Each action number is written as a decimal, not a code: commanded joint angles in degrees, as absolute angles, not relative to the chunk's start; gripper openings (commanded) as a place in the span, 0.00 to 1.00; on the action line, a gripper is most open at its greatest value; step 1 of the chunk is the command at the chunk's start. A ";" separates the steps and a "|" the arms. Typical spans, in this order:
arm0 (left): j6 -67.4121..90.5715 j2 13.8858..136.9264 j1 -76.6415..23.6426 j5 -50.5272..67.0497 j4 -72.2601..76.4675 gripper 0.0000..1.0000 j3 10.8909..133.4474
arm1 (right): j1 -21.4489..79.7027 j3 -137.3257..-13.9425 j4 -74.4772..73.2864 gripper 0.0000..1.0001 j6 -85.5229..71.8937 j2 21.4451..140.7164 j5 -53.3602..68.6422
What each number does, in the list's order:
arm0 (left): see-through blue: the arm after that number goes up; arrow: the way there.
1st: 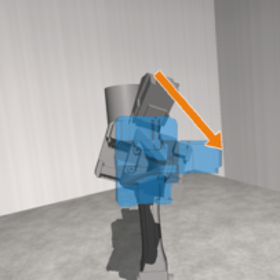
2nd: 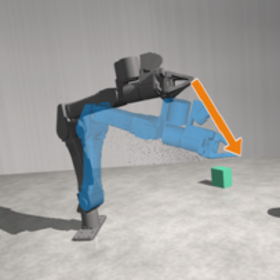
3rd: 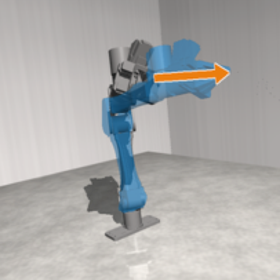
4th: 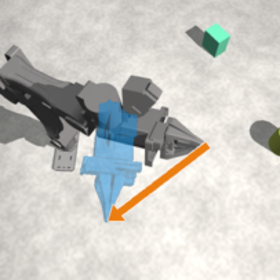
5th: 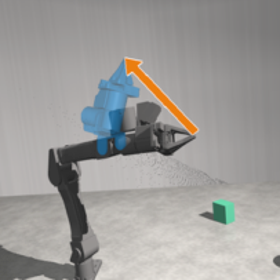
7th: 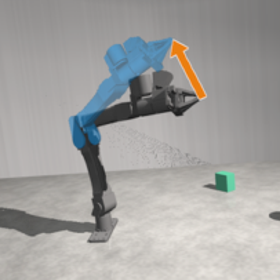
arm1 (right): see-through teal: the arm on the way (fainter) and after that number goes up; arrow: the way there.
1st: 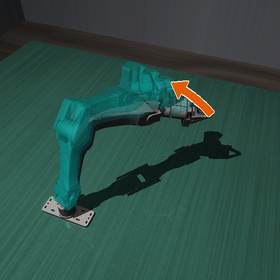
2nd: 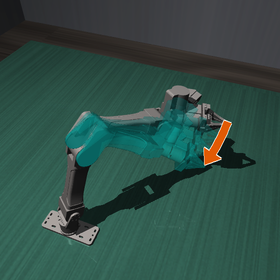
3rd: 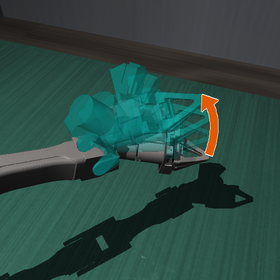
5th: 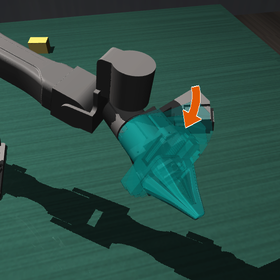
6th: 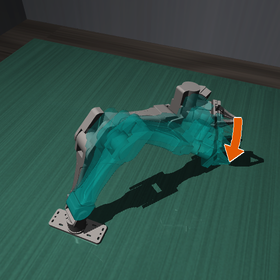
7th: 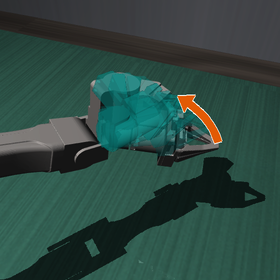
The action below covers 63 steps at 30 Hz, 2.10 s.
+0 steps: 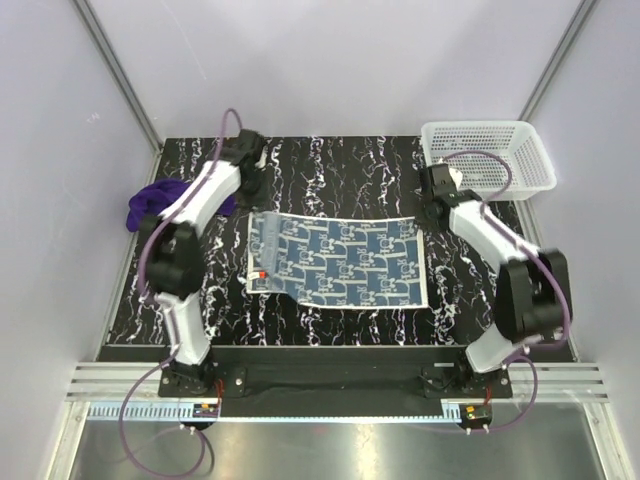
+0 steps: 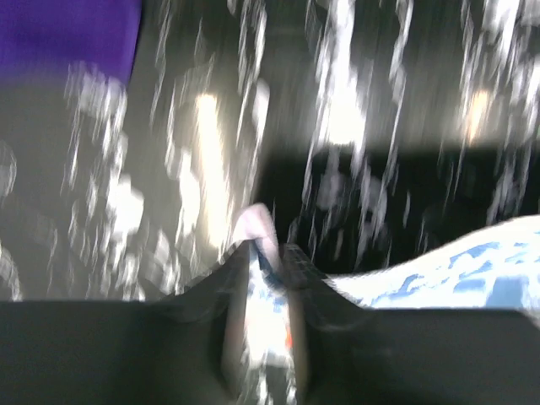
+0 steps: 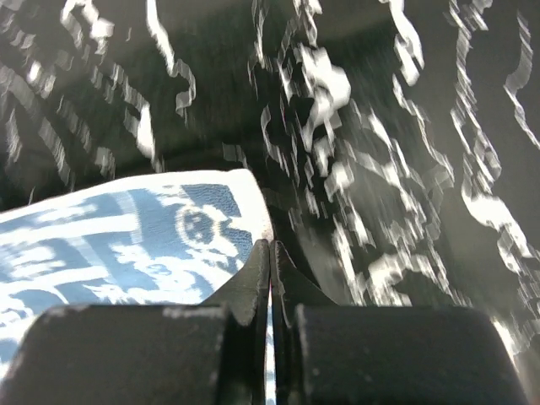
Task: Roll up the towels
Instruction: Flatten the towel, then roll the towel
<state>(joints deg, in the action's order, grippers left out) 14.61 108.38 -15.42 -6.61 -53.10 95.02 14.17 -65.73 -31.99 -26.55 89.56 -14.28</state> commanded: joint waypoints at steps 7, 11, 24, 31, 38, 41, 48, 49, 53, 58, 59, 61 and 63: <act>13.62 131.92 -12.13 -9.23 -60.36 0.91 126.90 | 12.57 -89.72 -29.87 0.80 -23.73 111.35 -18.54; 14.93 118.98 -12.04 -10.81 -52.67 0.99 110.91 | 12.66 -90.01 -30.32 0.89 -23.47 107.42 -18.81; 34.53 73.84 -11.87 3.39 -25.85 0.97 53.81 | 12.39 -55.59 -30.06 1.00 -32.15 71.74 -13.12; 39.02 52.78 -13.53 -1.72 -19.85 0.99 36.84 | 12.22 -44.83 -31.11 1.00 -38.83 54.62 -7.55; 40.95 46.32 -12.13 1.04 -15.47 0.99 31.38 | 12.04 -37.62 -28.81 1.00 -43.94 42.89 -6.05; 44.81 47.11 -12.13 0.18 -19.33 0.94 30.76 | 12.13 -38.32 -31.99 1.00 -43.07 45.52 -5.90; 48.69 48.25 -12.13 0.53 -22.92 0.78 27.86 | 12.13 -38.50 -32.26 1.00 -41.57 50.89 -5.27; 49.04 48.60 -12.13 0.61 -22.94 0.78 27.43 | 12.13 -38.41 -31.21 1.00 -41.40 50.80 -5.10; 50.62 51.93 -12.13 2.10 -22.15 0.77 26.11 | 12.22 -39.11 -29.71 1.00 -40.34 52.38 -4.57; 51.76 58.97 -12.13 6.15 -17.15 0.70 24.26 | 12.13 -40.34 -29.27 1.00 -38.94 56.33 -4.66; 52.03 59.67 -12.22 6.33 -16.62 0.69 24.00 | 12.22 -40.43 -29.35 1.00 -38.94 56.86 -5.01; 51.94 60.99 -12.13 7.29 -15.38 0.66 23.64 | 12.22 -40.69 -29.18 1.00 -38.59 58.09 -5.10; 51.68 61.52 -12.13 7.38 -15.38 0.64 23.55 | 12.13 -40.78 -29.09 1.00 -38.50 58.79 -5.19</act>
